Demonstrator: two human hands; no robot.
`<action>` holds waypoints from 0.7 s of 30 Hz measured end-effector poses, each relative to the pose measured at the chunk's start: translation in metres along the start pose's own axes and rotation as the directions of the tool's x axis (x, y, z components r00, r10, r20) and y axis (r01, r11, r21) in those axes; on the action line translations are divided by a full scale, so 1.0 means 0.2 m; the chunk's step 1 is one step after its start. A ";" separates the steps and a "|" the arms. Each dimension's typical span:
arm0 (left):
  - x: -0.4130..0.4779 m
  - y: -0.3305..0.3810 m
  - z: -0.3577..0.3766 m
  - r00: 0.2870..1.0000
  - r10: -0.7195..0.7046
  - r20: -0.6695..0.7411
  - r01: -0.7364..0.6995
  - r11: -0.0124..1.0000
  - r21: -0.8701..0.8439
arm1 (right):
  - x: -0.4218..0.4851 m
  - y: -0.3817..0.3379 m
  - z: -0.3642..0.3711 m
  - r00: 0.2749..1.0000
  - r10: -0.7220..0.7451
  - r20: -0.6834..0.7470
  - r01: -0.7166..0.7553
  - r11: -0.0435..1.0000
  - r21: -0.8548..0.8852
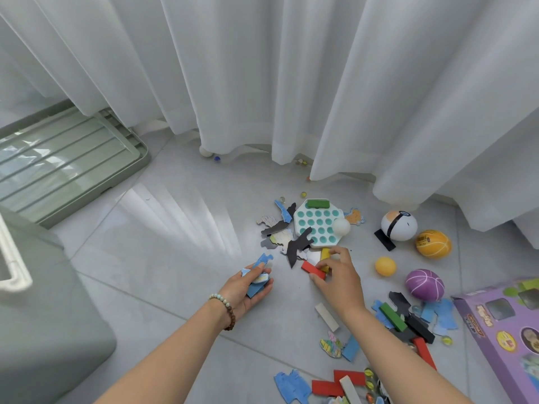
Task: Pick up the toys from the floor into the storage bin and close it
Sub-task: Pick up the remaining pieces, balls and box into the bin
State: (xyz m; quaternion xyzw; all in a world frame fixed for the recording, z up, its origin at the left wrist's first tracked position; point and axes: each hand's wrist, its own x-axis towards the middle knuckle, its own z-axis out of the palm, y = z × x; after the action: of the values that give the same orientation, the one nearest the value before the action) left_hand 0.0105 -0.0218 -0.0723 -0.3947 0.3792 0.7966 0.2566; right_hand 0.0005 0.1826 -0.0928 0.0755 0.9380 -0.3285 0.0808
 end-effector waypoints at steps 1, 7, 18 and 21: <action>0.00 0.00 0.01 1.000 0.000 0.001 0.000 1.000 0.004 | -0.01 0.01 0.00 1.000 0.023 -0.019 -0.023 0.999 0.026; -0.01 -0.01 0.03 1.000 -0.009 -0.004 0.009 1.000 0.021 | -0.04 0.06 0.00 0.998 0.056 -0.042 -0.055 0.998 0.028; -0.01 -0.07 0.14 0.999 -0.053 0.005 0.053 0.999 -0.003 | -0.07 0.03 -0.01 1.000 0.005 -0.025 -0.001 0.988 0.151; 0.00 -0.09 0.17 0.998 -0.065 0.008 0.065 0.998 -0.010 | -0.08 0.04 0.00 0.997 0.064 -0.029 -0.059 0.983 0.173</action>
State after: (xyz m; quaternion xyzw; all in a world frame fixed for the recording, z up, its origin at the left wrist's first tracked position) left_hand 0.0081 0.0154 -0.0653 -0.4053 0.3610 0.7912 0.2818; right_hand 0.0171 0.1868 -0.0945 0.1168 0.9046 -0.4043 0.0679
